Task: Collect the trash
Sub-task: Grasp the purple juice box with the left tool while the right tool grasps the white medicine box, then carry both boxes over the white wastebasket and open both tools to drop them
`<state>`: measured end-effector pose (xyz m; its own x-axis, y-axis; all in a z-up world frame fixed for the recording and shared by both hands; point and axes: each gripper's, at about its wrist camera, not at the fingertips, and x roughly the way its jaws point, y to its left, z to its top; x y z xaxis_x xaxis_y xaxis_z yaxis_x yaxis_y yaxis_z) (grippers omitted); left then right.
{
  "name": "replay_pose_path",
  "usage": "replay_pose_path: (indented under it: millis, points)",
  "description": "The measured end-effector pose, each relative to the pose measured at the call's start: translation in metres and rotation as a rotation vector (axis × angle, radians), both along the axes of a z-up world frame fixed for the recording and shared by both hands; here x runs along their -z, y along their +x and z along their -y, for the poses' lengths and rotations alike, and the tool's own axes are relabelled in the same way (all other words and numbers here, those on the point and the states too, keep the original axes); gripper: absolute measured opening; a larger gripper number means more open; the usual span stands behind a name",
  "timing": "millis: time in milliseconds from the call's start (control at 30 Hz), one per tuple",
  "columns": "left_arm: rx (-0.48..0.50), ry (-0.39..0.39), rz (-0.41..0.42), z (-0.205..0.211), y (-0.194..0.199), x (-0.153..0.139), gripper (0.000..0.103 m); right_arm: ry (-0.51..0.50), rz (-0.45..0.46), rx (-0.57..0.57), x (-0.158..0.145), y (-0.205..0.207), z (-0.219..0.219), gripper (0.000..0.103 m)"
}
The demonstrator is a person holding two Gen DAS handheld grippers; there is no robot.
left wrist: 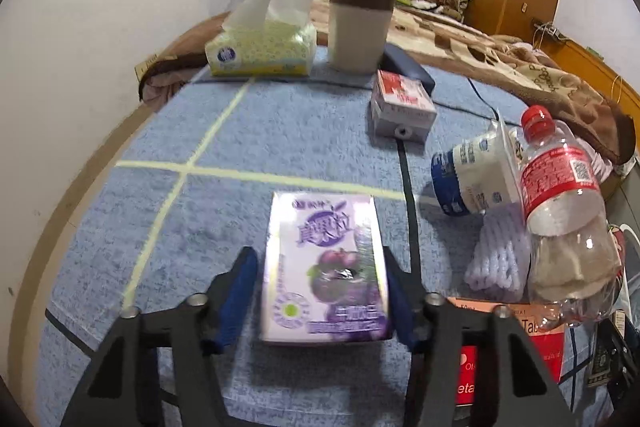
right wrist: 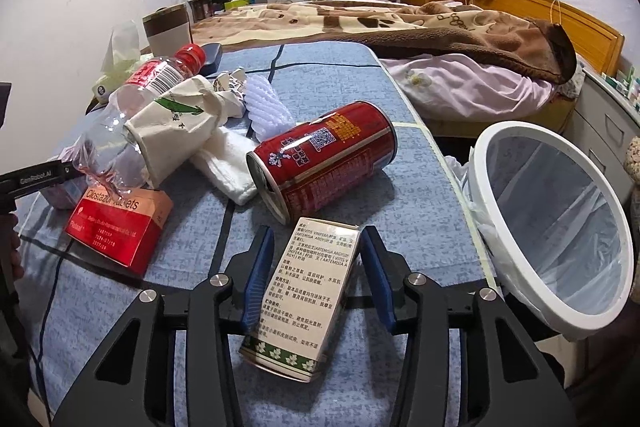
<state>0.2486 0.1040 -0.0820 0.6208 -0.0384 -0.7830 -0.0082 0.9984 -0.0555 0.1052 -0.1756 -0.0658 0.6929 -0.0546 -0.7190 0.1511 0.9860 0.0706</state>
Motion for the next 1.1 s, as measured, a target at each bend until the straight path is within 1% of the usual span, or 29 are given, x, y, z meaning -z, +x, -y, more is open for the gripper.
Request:
replay_pose_path:
  millis: [33, 67, 100, 200, 400, 600, 767, 933, 1100]
  points:
    - [0.003, -0.002, -0.005, 0.001, 0.0, 0.001, 0.055, 0.004, 0.003, 0.0, 0.0, -0.001, 0.0, 0.041]
    - [0.0, -0.001, -0.003, 0.001, 0.0, 0.001, 0.055, 0.005, 0.003, -0.002, 0.0, -0.001, 0.001, 0.034]
    - [0.002, 0.003, 0.002, 0.002, -0.001, 0.0, 0.055, 0.004, 0.003, -0.003, 0.0, -0.002, 0.002, 0.032]
    - [0.004, 0.02, 0.02, 0.005, -0.004, -0.003, 0.055, 0.0, 0.007, -0.007, 0.001, -0.003, 0.003, 0.032]
    - [-0.007, 0.002, 0.055, 0.004, -0.018, -0.011, 0.055, 0.026, 0.034, -0.019, -0.003, -0.009, 0.007, 0.032]
    - [0.01, -0.009, 0.107, 0.009, -0.042, -0.032, 0.055, 0.034, 0.078, -0.036, -0.014, -0.018, 0.01, 0.032]
    - [0.056, -0.015, 0.164, 0.026, -0.07, -0.057, 0.055, 0.054, 0.123, -0.05, -0.027, -0.028, 0.016, 0.032]
    - [0.125, -0.024, 0.202, 0.053, -0.094, -0.077, 0.055, 0.07, 0.177, -0.058, -0.042, -0.041, 0.027, 0.032]
    - [0.188, -0.047, 0.241, 0.085, -0.114, -0.093, 0.055, 0.084, 0.21, -0.06, -0.053, -0.052, 0.043, 0.032]
